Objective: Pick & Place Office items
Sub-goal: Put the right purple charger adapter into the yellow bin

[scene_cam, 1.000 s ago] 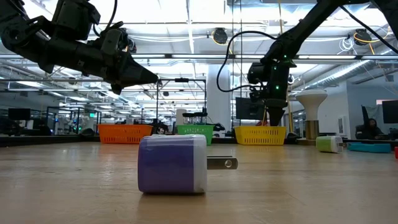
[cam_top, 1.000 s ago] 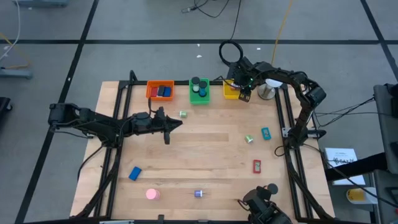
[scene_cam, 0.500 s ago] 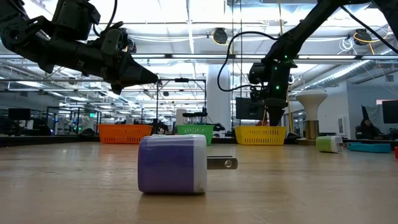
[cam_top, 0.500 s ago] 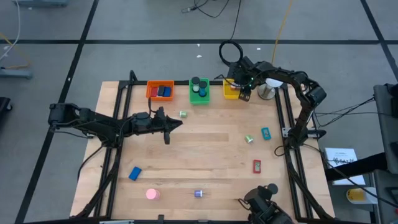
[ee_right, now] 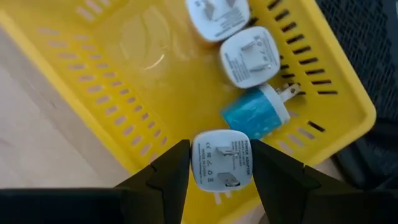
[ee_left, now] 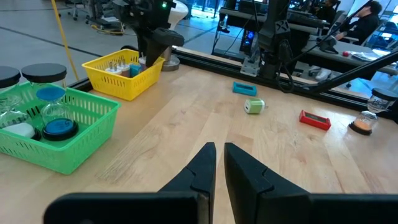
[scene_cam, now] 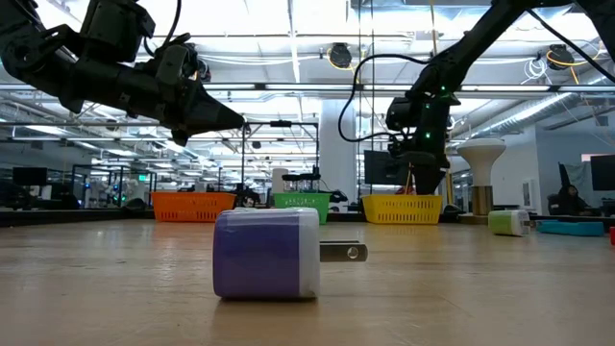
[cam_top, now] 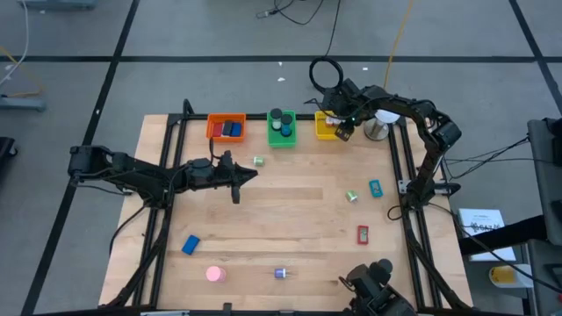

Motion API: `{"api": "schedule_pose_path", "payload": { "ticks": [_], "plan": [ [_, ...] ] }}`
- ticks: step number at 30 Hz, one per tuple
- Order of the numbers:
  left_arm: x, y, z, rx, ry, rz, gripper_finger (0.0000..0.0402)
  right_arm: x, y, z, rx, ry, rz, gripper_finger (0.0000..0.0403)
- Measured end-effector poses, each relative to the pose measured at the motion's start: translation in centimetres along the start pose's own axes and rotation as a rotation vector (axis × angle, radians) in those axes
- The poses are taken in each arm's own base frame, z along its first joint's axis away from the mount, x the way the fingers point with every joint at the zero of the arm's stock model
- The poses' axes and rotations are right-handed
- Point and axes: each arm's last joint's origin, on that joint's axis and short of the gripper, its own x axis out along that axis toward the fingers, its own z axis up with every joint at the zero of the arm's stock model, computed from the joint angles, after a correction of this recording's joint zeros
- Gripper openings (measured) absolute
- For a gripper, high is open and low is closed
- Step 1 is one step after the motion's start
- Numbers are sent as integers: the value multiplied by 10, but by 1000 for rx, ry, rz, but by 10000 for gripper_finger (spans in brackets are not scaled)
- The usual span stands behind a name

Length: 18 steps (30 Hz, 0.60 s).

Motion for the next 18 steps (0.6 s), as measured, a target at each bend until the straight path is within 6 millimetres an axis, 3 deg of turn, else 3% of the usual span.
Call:
{"api": "schedule_pose_path", "payload": {
  "ticks": [7, 18],
  "plan": [
    [0, 0, 0, 0, 0, 0, 33, 0, 0, 0, 160, -2, -1, 157],
    [0, 0, 0, 0, 0, 0, 33, 0, 0, 0, 224, -2, -6, 157]
  ]
}}
